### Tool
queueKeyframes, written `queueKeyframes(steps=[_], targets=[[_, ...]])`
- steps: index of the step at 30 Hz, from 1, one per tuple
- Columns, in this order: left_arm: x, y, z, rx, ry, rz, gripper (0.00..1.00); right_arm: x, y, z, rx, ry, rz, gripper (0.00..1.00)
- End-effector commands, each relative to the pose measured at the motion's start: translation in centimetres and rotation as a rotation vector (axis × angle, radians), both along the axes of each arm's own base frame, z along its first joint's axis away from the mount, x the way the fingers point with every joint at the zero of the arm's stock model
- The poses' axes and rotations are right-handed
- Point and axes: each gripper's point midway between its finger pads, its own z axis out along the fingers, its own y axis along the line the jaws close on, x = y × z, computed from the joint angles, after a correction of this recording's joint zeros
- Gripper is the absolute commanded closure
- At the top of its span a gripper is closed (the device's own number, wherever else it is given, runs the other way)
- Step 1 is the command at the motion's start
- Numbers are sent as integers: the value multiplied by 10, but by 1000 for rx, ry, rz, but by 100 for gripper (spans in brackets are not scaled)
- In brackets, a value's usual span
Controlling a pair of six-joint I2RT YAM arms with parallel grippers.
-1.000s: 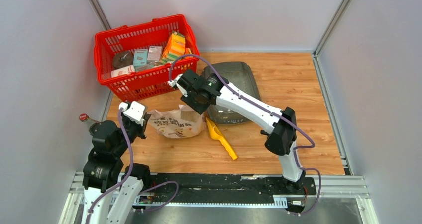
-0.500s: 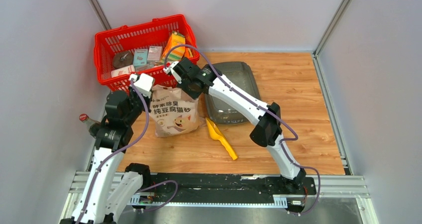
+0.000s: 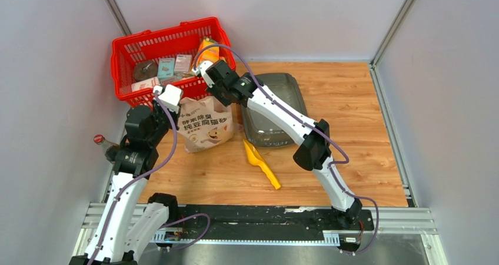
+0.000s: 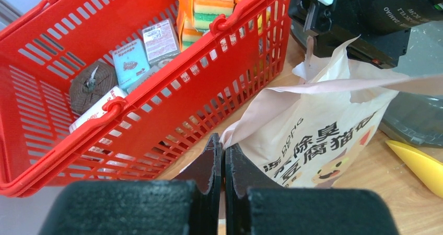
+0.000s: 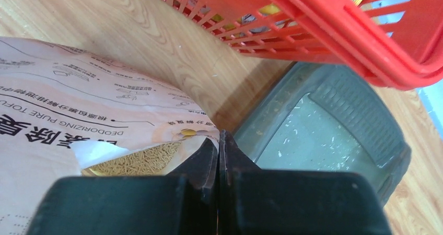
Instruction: Fill the litter box with clean litter
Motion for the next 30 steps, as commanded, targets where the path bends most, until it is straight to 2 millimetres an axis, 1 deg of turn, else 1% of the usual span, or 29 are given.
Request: queueKeyframes(steps=[1,2,3,4,5,6,7,8,9,10,11,12,13,14,15,16,17,18,19,20,21,23,24,25,26,27,28,29,30], targets=[[-7,-14,108,-68,-401,-86,100,36,4,66,102,-220,-12,100],[-7,-17,103,-72,-384,-99,100,36,3,65,85,-231,2,100],[-5,-19,98,-85,-362,-109,100,38,1,70,77,-251,6,95],[-4,-21,92,-85,-342,-115,100,40,-1,73,69,-264,4,85],[-3,-22,86,-85,-329,-122,100,41,-3,74,53,-276,12,61],[-1,-23,83,-83,-320,-125,100,39,-6,82,58,-284,19,17],[0,-23,80,-78,-317,-127,100,35,-7,83,56,-276,33,9],[3,-24,75,-73,-307,-129,100,29,-4,86,72,-264,66,6],[5,-24,73,-68,-307,-126,100,22,-9,104,105,-272,78,2],[8,-22,71,-63,-306,-117,100,16,-10,112,127,-269,89,1],[11,-20,68,-61,-301,-104,100,6,-8,110,153,-231,110,0],[14,-20,65,-52,-291,-101,100,-6,-16,133,196,-240,123,0],[16,-19,69,-53,-313,-97,100,-15,-20,138,212,-228,140,0],[18,-18,70,-51,-316,-88,100,-26,-23,119,186,-171,166,0],[20,-17,72,-53,-324,-82,100,-42,-37,135,212,-165,169,0],[21,-17,73,-51,-328,-77,100,-52,-46,125,196,-128,174,0],[21,-16,75,-51,-332,-76,100,-67,-51,117,189,-86,209,0],[22,-16,76,-47,-334,-74,100,-91,-69,92,126,-12,258,0],[22,-16,76,-44,-335,-76,100,-105,-78,77,90,29,297,0],[22,-16,78,-43,-338,-74,100,-126,-83,65,86,87,369,2],[22,-16,78,-38,-340,-74,100,-154,-106,30,21,187,412,6],[24,-12,77,-35,-340,-55,100,-183,-122,1,-1,280,466,9],[27,-10,75,-35,-334,-39,100,-191,-129,-2,18,292,450,11],[29,-8,74,-36,-332,-24,100,-206,-141,-32,-1,381,403,11],[31,-3,74,-37,-333,7,100,-212,-144,-41,6,410,385,12],[34,-1,74,-35,-335,18,100,-213,-142,-45,28,403,373,13],[35,0,74,-35,-333,27,100,-221,-150,-67,5,447,344,13],[36,2,75,-36,-336,37,100,-222,-152,-74,13,469,287,14],[37,2,75,-38,-334,38,100,-221,-150,-84,14,475,264,14]])
